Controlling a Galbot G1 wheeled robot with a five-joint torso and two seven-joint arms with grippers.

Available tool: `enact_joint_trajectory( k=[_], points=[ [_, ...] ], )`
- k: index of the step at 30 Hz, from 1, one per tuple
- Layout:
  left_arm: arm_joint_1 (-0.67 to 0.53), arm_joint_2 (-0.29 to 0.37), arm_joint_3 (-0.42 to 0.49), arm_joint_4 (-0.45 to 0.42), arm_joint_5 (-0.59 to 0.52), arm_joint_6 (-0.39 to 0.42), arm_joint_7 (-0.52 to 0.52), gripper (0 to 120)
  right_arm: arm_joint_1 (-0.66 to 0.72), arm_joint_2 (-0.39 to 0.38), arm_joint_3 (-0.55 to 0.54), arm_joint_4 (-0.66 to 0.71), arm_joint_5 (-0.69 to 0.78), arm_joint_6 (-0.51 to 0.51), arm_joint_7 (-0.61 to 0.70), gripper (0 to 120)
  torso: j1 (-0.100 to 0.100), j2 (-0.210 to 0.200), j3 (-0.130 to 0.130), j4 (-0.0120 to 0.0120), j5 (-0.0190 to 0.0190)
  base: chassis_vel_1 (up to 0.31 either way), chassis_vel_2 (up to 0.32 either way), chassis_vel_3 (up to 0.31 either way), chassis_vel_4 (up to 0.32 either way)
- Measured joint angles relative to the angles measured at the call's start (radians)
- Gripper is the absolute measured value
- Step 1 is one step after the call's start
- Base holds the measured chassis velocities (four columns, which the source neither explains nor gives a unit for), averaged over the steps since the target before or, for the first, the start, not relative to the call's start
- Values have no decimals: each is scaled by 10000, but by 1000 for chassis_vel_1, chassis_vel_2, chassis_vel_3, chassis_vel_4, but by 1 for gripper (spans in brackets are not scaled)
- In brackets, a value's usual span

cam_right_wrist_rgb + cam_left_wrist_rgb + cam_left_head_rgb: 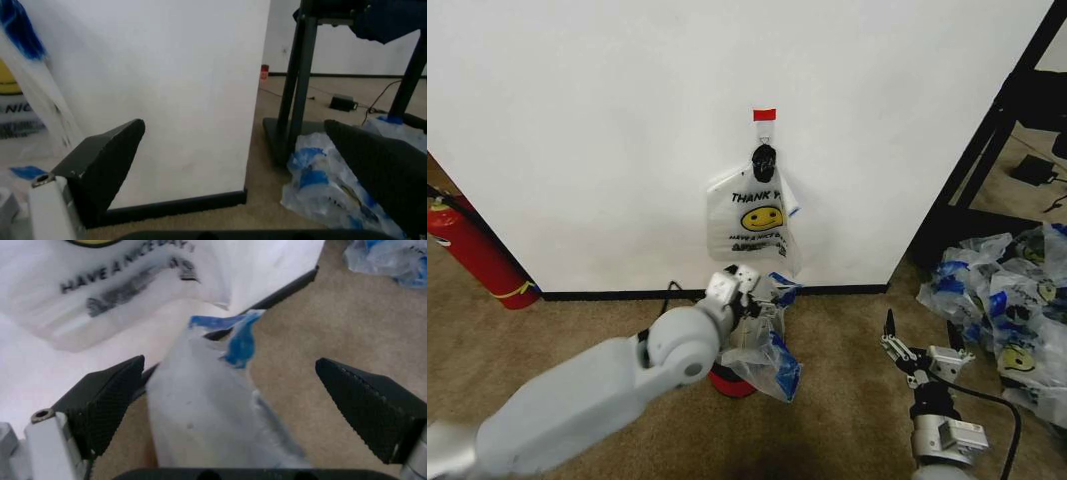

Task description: Pick up the garbage bag from the wall and place it over the trash bin.

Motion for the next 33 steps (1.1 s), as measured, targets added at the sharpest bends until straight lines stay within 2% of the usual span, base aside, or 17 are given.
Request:
enact_joint_trajectory(
  k=[2, 5, 16, 20, 25, 28, 33],
  points=[
    [-527, -395, 276, 124, -855, 50, -704, 100, 1, 40, 3, -32, -57, 3, 0, 100, 0, 0, 0, -3, 4, 0, 0, 0, 0],
    [-763, -622, 546, 250, -1208, 66, -1001, 100, 11, 66, -9, -46, -83, 3, 0, 100, 0, 0, -1, -4, 3, 0, 0, 0, 0],
    [-113, -673, 811, 1149, -560, 53, -782, 94, 72, 76, -193, 47, -119, 33, -93, 100, -1, 0, -1, 0, -1, 0, 0, 0, 0],
    [133, -606, 738, 1330, -287, 45, -600, 83, 78, 40, -356, 138, -111, 45, -174, 100, -2, 0, -1, -1, 0, 0, 0, 0, 0],
    [525, -535, 563, 1346, -109, 33, -528, 59, 190, -129, -732, 85, -184, -12, -198, 100, -1, 0, -1, -1, -1, 0, 0, 0, 0],
    [581, -511, 534, 1335, -47, 30, -514, 52, 247, -212, -866, 29, -204, -72, -193, 100, -2, 0, -1, -1, 0, 0, 0, 0, 0],
    [745, -454, 435, 1217, 51, 23, -494, 31, 401, -685, -1277, -116, -126, -393, -192, 100, -2, 0, -1, -1, 0, 0, 0, 0, 0]
  ],
)
